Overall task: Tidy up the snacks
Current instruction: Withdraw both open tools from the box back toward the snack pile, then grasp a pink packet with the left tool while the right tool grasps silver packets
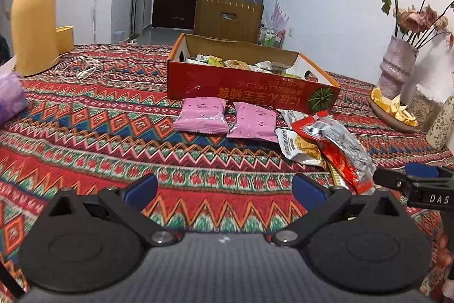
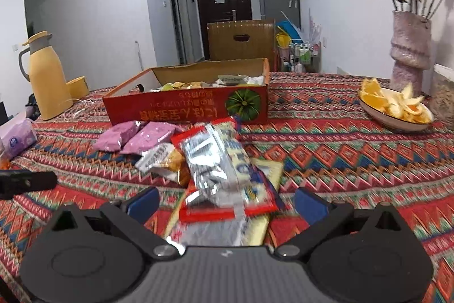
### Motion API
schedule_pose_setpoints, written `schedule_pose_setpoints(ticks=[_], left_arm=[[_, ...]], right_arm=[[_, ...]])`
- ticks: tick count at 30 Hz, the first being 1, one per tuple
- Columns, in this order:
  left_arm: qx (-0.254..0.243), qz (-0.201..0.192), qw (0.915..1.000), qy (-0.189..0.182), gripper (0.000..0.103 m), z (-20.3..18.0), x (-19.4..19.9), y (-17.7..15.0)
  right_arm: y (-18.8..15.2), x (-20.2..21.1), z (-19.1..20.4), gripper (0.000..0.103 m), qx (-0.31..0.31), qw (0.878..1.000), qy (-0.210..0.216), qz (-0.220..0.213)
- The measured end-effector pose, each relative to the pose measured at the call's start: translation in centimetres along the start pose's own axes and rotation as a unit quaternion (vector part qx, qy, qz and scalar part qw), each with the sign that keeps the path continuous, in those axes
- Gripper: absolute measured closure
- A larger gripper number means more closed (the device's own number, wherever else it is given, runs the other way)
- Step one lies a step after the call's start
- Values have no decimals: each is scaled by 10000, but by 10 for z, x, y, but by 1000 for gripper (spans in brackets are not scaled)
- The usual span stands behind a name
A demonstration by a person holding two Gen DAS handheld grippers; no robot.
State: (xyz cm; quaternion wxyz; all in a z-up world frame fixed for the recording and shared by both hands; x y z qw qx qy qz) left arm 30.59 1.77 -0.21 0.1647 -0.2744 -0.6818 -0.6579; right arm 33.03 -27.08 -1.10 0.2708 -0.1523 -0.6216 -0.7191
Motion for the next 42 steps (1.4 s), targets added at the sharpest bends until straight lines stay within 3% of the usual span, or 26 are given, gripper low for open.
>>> schedule_pose_setpoints(ticks=[4,8,12,14,18,21,27,28,29,32,37,42], left_arm=[[-102,17,9999,71,0,-2,-27,14],[-161,57,9990,416,2,5,-64,39],[-205,176,9993,251,6,15,-109,61],[-115,299,9993,169,10,21,-126,68],[-99,143,9997,146,11,30,-148,75],[7,262,9996,110,16,35,-162,72],[-254,111,9993,243,30,33,-167,67],[-332,99,9989,320,39,29,-167,67],[-384,83,9988,306,40,27,-167,67],[-426,81,9988,208,40,27,-167,66],[-667,126,9971,338,41,20,-157,60],[-572,1,9982,182,41,18,-110,56]], right_arm=[[14,-28,6,4,89,9998,154,41],[28,-57,20,9,446,9983,332,155],[39,-85,26,23,660,9970,297,259],[41,-91,21,36,544,9977,308,274],[37,-95,8,34,361,9982,382,288],[34,-93,6,31,248,9984,427,276],[24,-88,8,31,414,9982,297,317],[24,-88,8,34,388,9983,312,317],[24,-87,8,42,382,9984,302,282],[23,-87,9,46,456,9986,166,201],[24,-82,4,46,234,9993,293,97],[27,-74,-5,46,-33,9996,297,-14]])
Point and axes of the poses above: each gripper's, at about its wrist camera, not at the fingertips, and x roughly against the way its jaws point, z to its left, y to its top, the point moved 2 cm from there along -x, roughly the way its jaws point, and after that the axes turned 4 degrees about -x, right-handed, at the moved point
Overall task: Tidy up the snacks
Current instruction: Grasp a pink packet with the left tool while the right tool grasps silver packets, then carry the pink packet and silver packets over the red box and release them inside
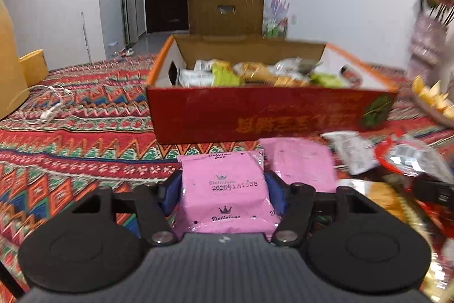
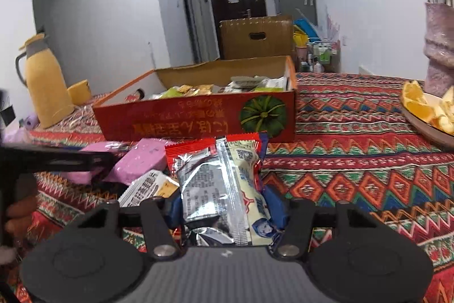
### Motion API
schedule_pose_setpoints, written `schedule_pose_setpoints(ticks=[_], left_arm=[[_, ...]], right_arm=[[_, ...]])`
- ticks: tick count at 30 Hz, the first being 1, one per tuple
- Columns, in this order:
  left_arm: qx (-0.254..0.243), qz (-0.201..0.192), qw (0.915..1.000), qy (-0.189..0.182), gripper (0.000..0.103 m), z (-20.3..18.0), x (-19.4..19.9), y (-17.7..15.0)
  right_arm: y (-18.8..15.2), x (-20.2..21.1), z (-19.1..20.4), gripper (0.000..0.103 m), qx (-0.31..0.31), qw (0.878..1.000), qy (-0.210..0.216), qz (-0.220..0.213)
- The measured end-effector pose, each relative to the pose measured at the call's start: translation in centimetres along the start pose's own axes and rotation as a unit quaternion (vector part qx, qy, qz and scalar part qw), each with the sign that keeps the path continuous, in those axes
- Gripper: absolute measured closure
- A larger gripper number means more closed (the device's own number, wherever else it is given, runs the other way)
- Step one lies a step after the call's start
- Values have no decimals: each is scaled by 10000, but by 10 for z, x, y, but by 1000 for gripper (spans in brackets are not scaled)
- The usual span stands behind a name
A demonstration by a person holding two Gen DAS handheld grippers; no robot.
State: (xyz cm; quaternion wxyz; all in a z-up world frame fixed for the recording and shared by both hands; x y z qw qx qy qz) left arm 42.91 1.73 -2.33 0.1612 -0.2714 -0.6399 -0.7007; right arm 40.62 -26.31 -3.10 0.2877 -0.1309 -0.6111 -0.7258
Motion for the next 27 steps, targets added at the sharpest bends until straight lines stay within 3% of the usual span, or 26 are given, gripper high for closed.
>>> schedule_pose_setpoints(ticks=[3,7,14,21,27], left_arm=[[82,-191,9998,25,41,2,47,-7],[173,-384,9991,40,41,6,100,-26],[560,-450,9974,76,41,5,166,-66],[602,-619,9963,-52,41,-8,211,-89],[491,-617,9968,-153,40,-24,218,-92]], right_arm=[[1,19,-1,46,-41,9996,-210,-190],[-2,53,2,46,-244,9987,-192,-403],[-26,99,25,46,-133,9993,-56,-348],[-48,138,40,46,-4,9996,-30,-290],[-65,156,39,46,-35,9996,-46,-277]])
Point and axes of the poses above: each gripper's, at about its wrist camera, not at the fingertips, and x roughly against the way its jaws point, z to its left, y to its top, the point moved 2 cm from there along -x, roughly the way its jaws point, and after that the axes turned 4 degrees about -x, right-handed, at the moved point
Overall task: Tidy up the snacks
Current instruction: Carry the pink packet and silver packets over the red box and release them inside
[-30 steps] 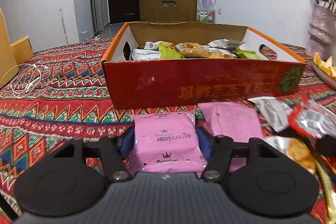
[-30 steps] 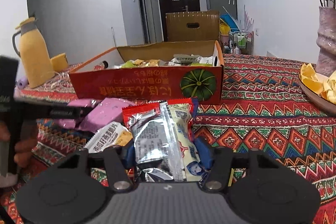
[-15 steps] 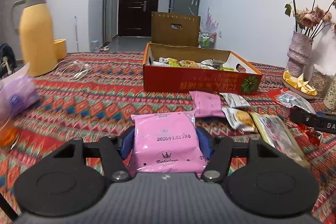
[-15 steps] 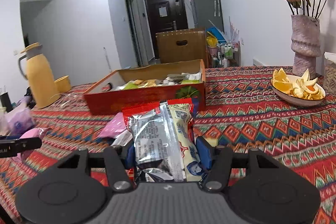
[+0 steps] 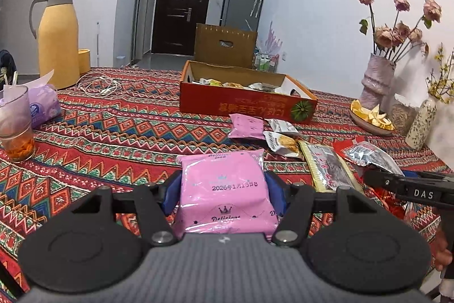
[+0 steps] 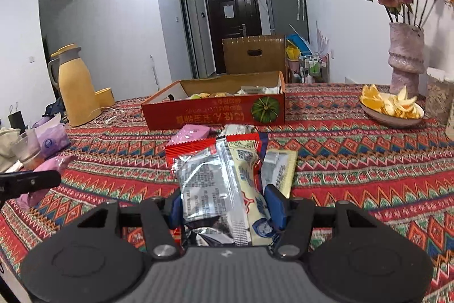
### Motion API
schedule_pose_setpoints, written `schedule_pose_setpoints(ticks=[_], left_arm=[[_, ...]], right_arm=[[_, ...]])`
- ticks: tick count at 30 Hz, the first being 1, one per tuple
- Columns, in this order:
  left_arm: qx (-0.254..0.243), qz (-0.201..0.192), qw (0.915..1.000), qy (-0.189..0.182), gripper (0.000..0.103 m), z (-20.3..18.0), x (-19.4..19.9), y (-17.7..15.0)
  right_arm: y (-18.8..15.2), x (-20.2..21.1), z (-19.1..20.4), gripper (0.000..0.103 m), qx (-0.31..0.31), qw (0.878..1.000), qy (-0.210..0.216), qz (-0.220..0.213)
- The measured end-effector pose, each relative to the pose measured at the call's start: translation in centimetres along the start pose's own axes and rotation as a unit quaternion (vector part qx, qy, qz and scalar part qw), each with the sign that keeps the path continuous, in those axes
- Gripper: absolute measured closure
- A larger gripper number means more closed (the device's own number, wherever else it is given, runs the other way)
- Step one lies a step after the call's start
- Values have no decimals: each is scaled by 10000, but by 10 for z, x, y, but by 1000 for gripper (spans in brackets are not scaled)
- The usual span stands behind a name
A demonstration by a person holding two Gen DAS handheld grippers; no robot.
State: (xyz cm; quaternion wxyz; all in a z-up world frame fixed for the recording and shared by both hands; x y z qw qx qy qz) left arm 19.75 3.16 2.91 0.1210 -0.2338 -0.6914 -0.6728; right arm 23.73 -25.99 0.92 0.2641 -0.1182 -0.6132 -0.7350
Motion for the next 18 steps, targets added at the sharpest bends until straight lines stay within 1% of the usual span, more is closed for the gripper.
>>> schedule_pose_setpoints(ticks=[5,11,14,16,18], left_arm=[[-58,55,10000,-40,40,-10,-11,2],[-132,164,9998,-50,40,-12,-36,14],[-174,124,9996,-207,40,-7,-51,39],[-239,49,9993,-299,40,1,-66,64],[-303,-74,9991,-283,40,9,-87,94]], right_arm=[[-6,-2,-11,46,-102,9999,-39,73],[2,-19,-25,46,-260,9996,-54,81],[23,-27,-31,46,-332,9994,70,-115],[46,-32,-34,46,-317,9987,196,-335],[75,-43,-39,46,-383,9968,467,-531]])
Point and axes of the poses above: each gripper's, at about its wrist camera, not at the fingertips, and x roughly against the way its jaws point, z to its left, y to its top, the point moved 2 cm from there along -x, roughly the way its jaws point, and after that the axes turned 4 degrees about -x, right-handed, at the moved point
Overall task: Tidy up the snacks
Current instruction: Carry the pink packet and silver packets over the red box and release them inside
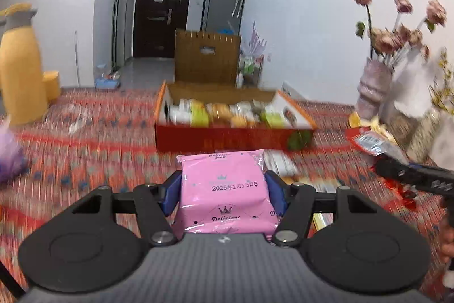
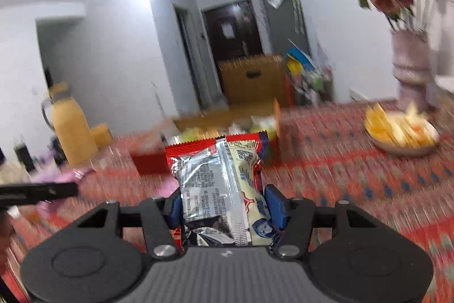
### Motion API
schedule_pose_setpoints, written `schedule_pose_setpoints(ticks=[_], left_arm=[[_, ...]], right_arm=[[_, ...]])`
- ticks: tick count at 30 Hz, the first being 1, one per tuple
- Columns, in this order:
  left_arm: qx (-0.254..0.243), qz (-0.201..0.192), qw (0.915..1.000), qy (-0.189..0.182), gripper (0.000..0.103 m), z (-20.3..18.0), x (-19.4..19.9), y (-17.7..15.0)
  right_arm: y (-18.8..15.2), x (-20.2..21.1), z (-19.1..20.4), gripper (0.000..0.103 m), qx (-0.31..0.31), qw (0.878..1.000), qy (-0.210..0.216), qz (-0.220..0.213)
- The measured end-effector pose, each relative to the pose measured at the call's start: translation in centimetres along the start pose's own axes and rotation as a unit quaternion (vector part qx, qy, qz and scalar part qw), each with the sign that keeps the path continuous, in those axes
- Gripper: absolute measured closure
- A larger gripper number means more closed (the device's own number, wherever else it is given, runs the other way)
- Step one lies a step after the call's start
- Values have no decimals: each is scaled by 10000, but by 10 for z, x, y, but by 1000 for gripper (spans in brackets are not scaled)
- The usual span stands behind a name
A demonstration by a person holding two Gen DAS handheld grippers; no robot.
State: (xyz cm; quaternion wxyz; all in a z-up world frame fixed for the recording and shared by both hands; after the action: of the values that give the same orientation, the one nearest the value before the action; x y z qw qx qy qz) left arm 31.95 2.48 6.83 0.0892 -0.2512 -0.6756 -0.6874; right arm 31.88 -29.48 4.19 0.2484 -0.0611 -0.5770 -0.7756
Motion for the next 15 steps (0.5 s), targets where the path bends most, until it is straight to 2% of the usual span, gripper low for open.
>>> schedule_pose_setpoints(ticks=[5,10,15], left_arm=[[34,-161,9999,44,40,24,-75,61],[160,52,9995,269,40,45,-174,95],[-77,171,9974,694,40,56,-243,86]], right_arm=[[62,-63,-8,46,-234,9988,419,-90],[102,-160,-19,46,-1038,9921,680,186],[105,-242,-22,46,-950,9945,175,409]])
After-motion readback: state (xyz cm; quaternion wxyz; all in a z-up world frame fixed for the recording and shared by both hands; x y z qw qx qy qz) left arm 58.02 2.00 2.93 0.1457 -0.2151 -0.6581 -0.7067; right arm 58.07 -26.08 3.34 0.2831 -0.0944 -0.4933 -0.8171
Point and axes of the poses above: each gripper's, at about its wrist camera, not at the fingertips, and x roughly against the way its jaws point, z to its left, y to its top, the point moved 2 cm from there along -x, roughly the way its jaws point, and after that the axes turned 4 degrees about -x, right-handed, at the moved point
